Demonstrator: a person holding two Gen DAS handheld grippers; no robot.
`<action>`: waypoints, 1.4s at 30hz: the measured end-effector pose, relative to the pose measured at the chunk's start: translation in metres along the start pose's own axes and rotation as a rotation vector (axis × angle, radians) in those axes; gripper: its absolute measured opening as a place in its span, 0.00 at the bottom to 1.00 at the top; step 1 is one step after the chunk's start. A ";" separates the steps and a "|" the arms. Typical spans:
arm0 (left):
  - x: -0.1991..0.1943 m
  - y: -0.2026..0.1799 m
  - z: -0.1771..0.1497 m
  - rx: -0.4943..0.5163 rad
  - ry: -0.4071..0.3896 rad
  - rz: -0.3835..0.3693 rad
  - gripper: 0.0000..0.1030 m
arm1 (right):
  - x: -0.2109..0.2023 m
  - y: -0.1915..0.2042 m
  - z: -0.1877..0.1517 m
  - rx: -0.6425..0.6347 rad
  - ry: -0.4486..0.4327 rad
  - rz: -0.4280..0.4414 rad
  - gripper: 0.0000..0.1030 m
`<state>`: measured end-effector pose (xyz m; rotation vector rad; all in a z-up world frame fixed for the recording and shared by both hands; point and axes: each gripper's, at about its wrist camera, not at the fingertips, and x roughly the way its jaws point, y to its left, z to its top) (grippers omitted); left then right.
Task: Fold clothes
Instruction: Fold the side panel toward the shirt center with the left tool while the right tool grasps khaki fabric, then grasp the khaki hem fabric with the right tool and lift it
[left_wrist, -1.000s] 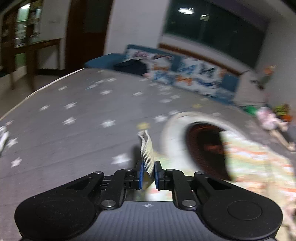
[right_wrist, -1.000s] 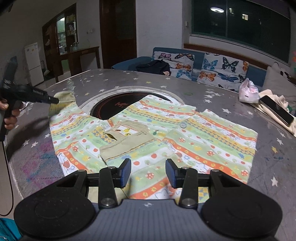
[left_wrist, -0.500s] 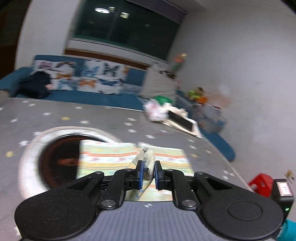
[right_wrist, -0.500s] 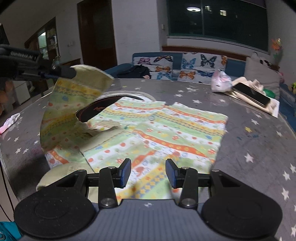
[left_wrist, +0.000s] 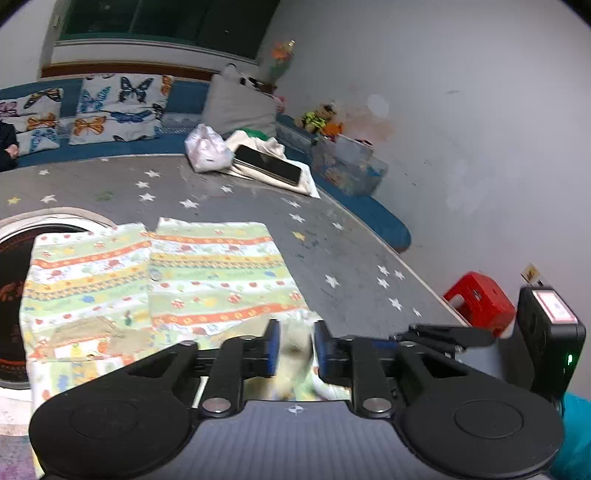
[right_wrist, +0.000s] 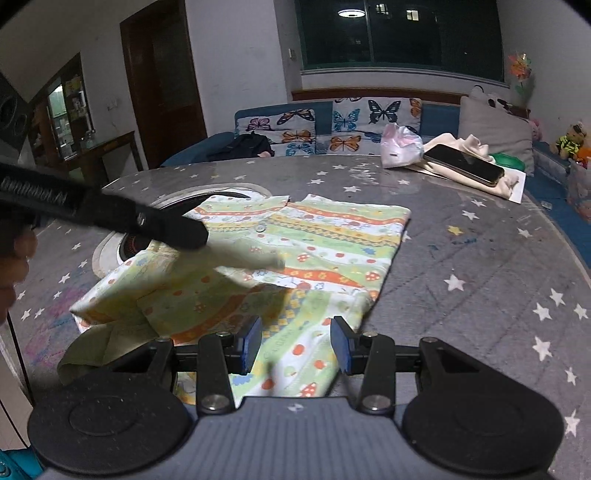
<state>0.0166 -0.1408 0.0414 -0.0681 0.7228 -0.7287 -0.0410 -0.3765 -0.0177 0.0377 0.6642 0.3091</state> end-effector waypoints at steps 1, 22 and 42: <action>-0.003 0.003 -0.001 0.008 -0.001 0.008 0.40 | 0.000 -0.001 0.000 0.005 0.000 0.000 0.40; -0.068 0.095 -0.060 0.026 0.101 0.328 0.47 | 0.049 0.024 0.006 0.035 0.097 0.066 0.16; 0.000 0.100 -0.043 -0.019 0.098 0.258 0.43 | 0.038 0.038 0.018 -0.066 0.023 -0.003 0.17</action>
